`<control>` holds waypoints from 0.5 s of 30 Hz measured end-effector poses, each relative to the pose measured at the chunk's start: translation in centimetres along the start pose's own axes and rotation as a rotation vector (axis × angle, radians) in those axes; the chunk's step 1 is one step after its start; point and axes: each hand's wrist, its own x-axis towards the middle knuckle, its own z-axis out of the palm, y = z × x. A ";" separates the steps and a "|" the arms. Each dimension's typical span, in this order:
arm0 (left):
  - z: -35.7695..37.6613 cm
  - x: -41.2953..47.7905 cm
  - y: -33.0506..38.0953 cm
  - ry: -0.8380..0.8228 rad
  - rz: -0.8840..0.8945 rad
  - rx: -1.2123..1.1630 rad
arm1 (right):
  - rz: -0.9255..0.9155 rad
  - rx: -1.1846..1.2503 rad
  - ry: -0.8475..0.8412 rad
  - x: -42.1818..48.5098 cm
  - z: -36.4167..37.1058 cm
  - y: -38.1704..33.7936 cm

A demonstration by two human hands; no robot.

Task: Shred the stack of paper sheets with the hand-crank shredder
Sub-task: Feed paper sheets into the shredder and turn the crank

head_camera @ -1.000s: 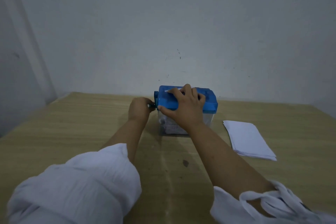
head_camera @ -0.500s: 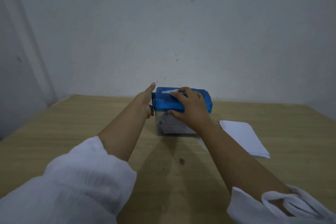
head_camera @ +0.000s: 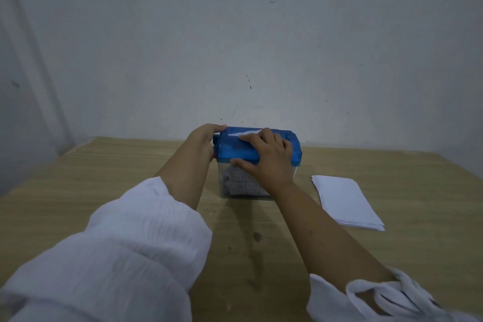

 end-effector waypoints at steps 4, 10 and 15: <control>-0.2 1.9 -0.1 0.018 0.044 0.023 | 0.008 0.006 -0.006 0.1 0.1 0.1; -0.2 3.7 -0.3 0.014 0.069 0.004 | 0.009 -0.015 0.018 -0.1 0.2 0.1; -0.2 4.4 -0.5 0.055 0.148 -0.049 | 0.022 -0.010 0.007 0.2 0.2 0.1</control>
